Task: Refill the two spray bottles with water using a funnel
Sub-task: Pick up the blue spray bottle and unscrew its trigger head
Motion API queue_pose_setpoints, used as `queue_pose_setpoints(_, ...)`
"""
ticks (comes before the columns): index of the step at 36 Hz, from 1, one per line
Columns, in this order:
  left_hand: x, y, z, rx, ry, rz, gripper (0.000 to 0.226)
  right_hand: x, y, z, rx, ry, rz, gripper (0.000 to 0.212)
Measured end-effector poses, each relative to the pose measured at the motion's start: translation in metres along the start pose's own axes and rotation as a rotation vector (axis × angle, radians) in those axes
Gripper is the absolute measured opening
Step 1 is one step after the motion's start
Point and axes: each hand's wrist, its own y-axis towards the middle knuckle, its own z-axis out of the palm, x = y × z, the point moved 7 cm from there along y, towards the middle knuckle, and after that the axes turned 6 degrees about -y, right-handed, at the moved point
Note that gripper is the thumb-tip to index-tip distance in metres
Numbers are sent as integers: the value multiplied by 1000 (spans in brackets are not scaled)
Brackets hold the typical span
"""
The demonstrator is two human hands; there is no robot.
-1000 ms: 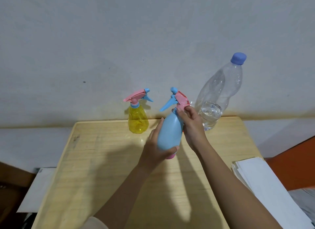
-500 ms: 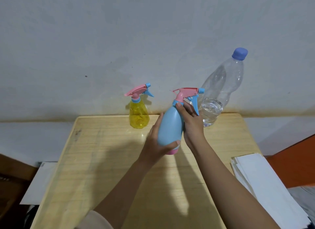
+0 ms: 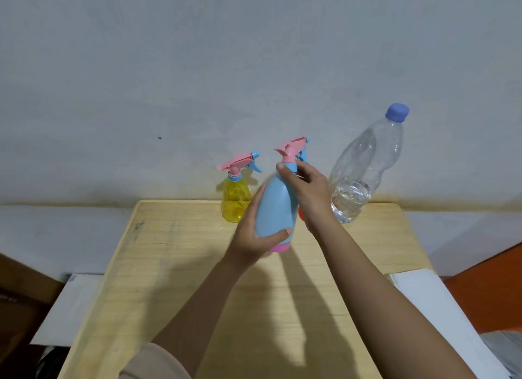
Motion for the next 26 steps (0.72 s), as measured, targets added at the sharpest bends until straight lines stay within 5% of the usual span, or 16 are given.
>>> queue_pose_setpoints(18, 58, -13, -39, -121, 143, -152, 101, 49, 26, -40, -171, 22, -192, 4)
queue_pose_setpoints(26, 71, -17, -52, -192, 303, -77, 103, -18, 17, -46, -143, -206, -72, 14)
